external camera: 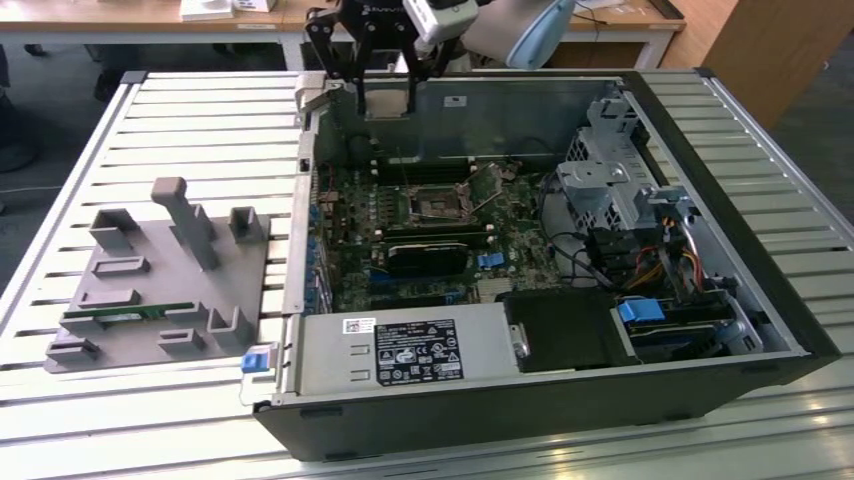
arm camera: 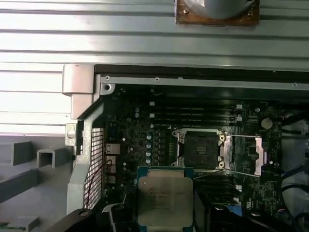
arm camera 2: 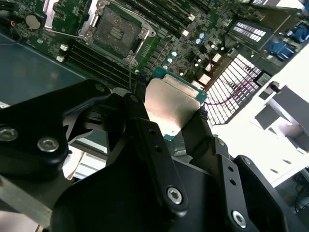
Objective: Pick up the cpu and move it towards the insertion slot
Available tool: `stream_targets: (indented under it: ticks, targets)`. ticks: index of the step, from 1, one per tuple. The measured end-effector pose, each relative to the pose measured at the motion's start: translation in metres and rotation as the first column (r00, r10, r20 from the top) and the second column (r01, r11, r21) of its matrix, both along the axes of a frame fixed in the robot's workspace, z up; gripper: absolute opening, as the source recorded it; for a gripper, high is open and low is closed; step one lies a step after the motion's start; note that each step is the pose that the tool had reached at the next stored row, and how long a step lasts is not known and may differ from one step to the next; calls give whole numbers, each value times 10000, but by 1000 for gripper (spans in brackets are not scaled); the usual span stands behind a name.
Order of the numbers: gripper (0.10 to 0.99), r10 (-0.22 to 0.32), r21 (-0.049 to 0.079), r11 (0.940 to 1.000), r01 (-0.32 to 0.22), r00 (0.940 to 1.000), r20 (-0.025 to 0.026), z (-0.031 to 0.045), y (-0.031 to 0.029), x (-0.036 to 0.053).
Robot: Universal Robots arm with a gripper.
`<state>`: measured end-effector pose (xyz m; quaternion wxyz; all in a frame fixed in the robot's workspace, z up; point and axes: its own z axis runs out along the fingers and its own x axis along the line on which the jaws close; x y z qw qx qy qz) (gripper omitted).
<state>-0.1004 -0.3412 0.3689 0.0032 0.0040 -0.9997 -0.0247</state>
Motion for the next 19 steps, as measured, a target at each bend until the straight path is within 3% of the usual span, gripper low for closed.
stream_targets:
  ticks: [19]
  targets:
    - [545, -156, 1, 9999, 156, 9999, 0, -48, 134, 390]
